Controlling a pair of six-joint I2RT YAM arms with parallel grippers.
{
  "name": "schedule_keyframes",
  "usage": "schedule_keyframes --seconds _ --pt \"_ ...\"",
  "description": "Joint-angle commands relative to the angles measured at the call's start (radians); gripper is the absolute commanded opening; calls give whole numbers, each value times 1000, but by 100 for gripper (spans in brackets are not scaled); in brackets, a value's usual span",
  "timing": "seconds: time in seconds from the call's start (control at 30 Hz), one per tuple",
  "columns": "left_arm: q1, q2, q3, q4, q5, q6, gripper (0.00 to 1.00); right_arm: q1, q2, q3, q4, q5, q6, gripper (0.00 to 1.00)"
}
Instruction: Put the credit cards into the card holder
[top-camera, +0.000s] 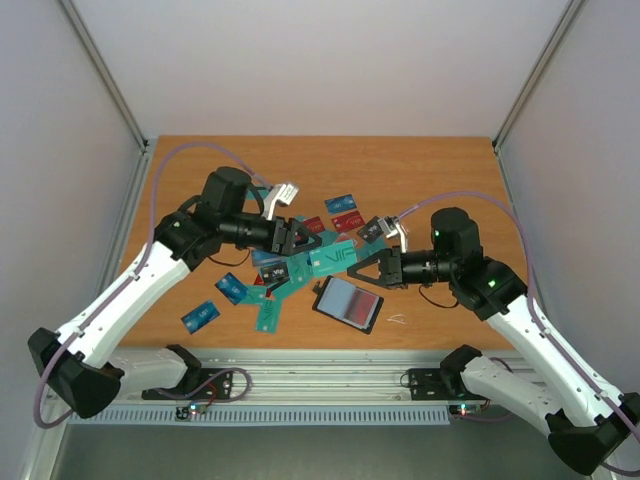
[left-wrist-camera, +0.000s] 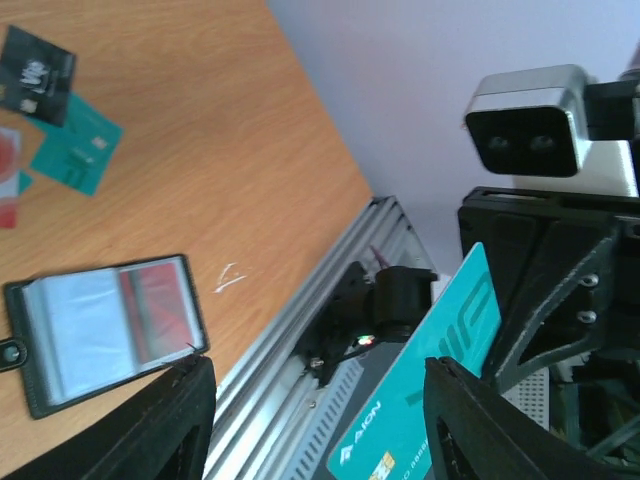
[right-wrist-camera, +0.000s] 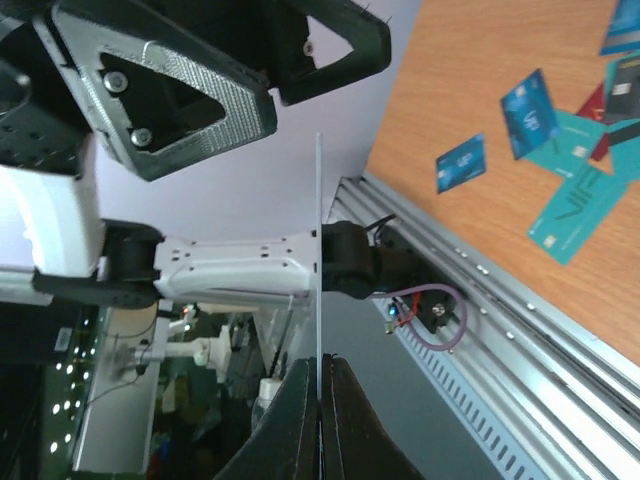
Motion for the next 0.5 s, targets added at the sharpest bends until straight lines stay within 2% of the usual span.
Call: schedule_keyframes --seconds 0.0,0.17,0.33,0.47 --pt "12 -51 -12 114 141 -37 55 -9 -5 51 -4 -109 -19 1" --pt "13 -79 -54 170 212 -86 41 -10 9 69 32 -148 1 1" --pt "13 -106 -134 359 313 -220 31 -9 32 91 37 -169 -2 1" --pt "12 -109 -143 364 339 -242 22 -10 48 110 35 -183 -9 1"
